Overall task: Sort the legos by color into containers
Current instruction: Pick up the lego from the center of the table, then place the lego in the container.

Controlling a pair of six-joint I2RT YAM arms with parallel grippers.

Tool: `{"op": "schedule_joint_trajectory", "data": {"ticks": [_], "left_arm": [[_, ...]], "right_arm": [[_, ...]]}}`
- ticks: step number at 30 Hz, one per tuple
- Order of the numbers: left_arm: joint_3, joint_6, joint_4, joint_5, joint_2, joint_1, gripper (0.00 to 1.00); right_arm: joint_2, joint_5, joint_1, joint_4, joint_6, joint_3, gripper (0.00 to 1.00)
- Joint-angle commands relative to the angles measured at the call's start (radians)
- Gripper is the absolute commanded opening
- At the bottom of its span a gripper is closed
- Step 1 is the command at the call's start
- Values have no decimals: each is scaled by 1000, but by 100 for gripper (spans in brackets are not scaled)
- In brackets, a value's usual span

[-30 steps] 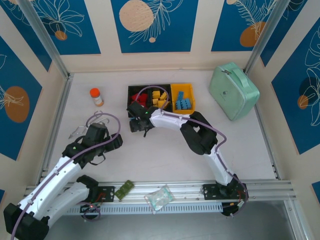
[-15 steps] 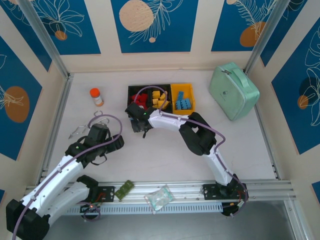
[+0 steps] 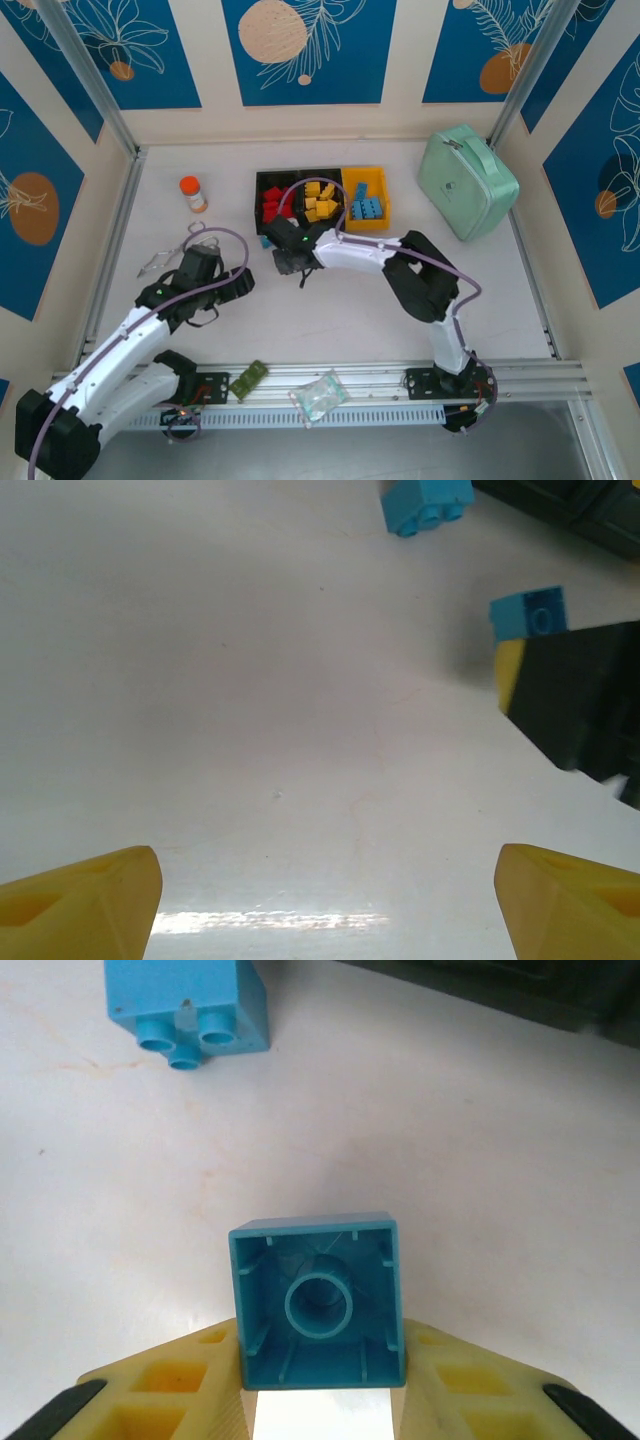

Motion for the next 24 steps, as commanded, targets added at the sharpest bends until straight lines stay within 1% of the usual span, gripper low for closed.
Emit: {"op": "schedule_joint_trajectory", "data": {"ticks": [1, 5, 9, 13, 18, 24], "left_arm": [[-20, 3, 120, 124, 53, 9, 84], [-15, -9, 223, 181, 139, -23, 83], [25, -10, 290, 184, 235, -85, 83], [68, -8, 323, 180, 315, -136, 83], [82, -12, 339, 171, 347, -161, 83], [63, -21, 331, 162, 332, -164, 83]], "right_arm": [[-121, 11, -16, 16, 15, -64, 35], [-215, 6, -64, 11, 37, -152, 35], [-287, 8, -133, -4, 41, -208, 35], [-334, -6, -228, -9, 36, -235, 35], [-333, -29, -343, -17, 13, -200, 35], [-254, -66, -456, -34, 1, -90, 35]]}}
